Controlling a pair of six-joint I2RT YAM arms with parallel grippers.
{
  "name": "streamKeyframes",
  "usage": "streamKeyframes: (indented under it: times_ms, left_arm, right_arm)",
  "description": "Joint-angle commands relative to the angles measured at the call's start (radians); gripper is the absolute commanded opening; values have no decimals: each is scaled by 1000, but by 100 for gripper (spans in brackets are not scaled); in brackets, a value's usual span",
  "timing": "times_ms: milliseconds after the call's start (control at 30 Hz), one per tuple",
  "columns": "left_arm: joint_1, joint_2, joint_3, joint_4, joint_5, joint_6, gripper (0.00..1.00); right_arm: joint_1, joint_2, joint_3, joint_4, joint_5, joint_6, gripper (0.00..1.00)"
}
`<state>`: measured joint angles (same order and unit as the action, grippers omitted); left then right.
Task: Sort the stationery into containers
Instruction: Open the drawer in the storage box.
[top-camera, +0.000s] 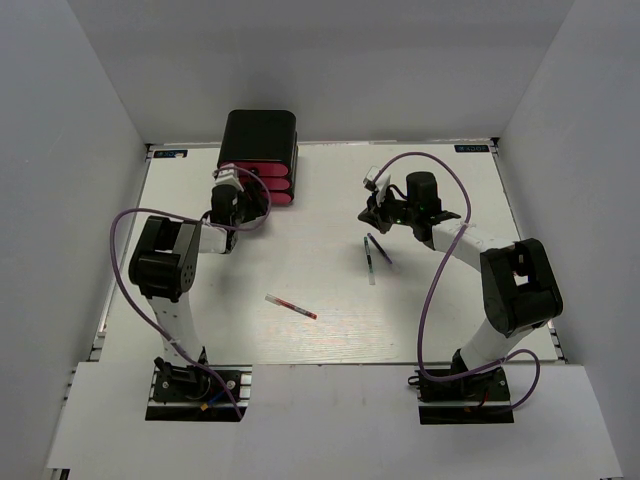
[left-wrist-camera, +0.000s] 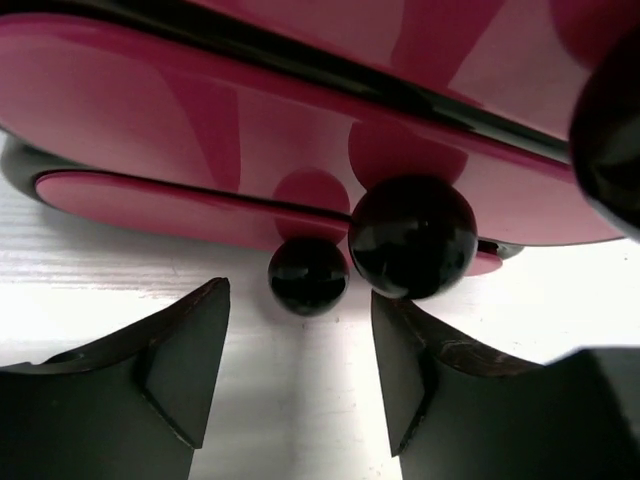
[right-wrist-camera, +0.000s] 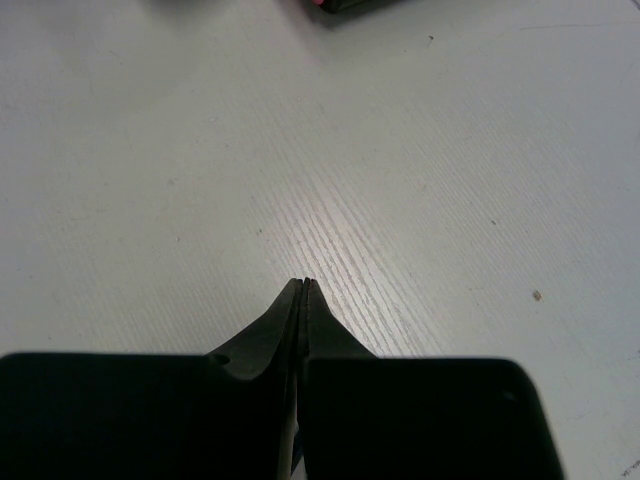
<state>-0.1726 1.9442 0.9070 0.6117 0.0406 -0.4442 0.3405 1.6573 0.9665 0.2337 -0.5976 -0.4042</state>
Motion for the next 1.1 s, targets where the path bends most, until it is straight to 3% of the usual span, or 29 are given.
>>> streamKeyframes:
  times_ms: [0,167,400,633,900,1000,1067]
  left_arm:
    - [-4,5,46,5,-7,13,68]
    - [-4,15,66,-15,-16,13,60]
    - [-4,24,86,-35,-25,1,41]
    - [-4,13,73,-44,-7,1,31]
    - [-24,-129,-121,19,15,-8,27]
    - [-33,-195,-195,42,15,-17,26]
    - [-33,-206,-207,42,15,-17,26]
  right_arm:
    - [-5,-16,28,4,-4,-12,0]
    - [-1,-17,26,1,-1,-10,0]
    - [-3,-17,24,-4,-1,-8,0]
    - [-5,-22,17,-2,-1,-13,0]
    - [-1,-28,3,1,-13,-24,0]
    - [-1,-24,1,-13,-25,-41,6]
    - [-3,-21,0,-25,-39,-54,15]
